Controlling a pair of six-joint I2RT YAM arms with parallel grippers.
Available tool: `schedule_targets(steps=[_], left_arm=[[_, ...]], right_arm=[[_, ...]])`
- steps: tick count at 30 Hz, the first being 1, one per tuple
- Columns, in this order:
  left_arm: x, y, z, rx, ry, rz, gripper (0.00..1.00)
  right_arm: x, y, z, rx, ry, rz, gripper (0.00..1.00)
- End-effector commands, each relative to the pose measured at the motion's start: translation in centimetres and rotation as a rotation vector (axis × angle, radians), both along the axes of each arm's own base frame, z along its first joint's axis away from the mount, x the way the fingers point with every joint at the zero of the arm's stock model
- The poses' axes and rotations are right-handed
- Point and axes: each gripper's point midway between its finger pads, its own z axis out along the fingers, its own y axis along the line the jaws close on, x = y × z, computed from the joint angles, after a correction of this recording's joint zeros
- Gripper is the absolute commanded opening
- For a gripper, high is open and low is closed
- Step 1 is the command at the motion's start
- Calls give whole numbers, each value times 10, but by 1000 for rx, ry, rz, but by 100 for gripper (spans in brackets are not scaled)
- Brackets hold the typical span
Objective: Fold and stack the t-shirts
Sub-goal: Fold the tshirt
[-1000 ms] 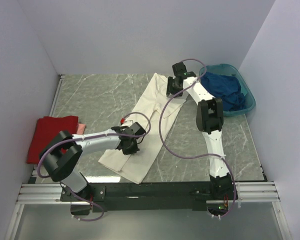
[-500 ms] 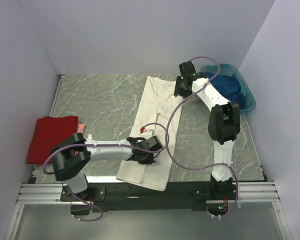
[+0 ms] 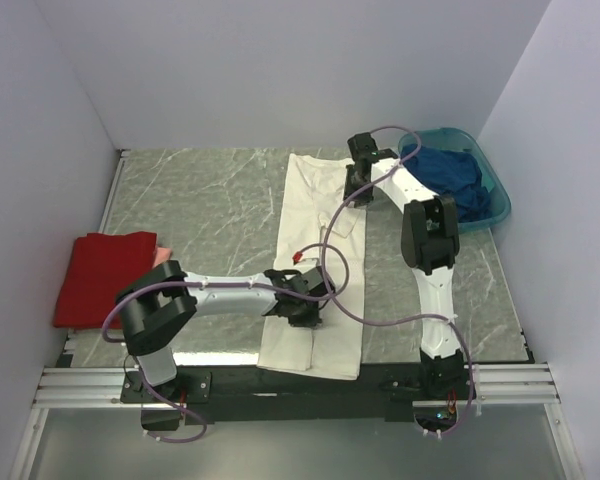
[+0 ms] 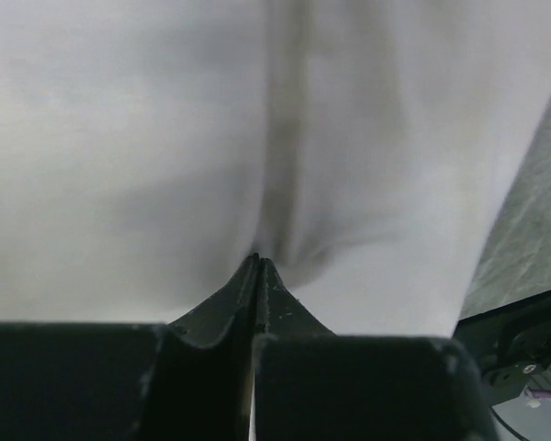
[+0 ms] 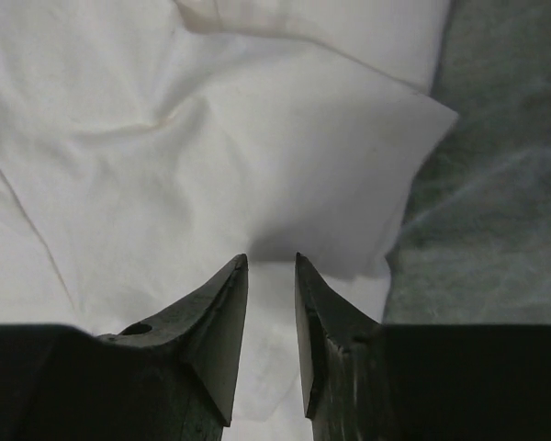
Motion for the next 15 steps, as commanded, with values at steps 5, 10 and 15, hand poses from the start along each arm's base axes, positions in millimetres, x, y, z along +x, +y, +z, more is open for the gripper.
schedule_targets(steps=[5,10,15], left_arm=[[20,28,32,-85,-26,80,7],[50,56,35,-122,-29,167,8],[90,71,33,-135,-50,215,9]], right_arm=[[14,26,-33,66,68,23,34],[33,44,-40,167,60,21,34],[71,63,-24,365,-36,-2,36]])
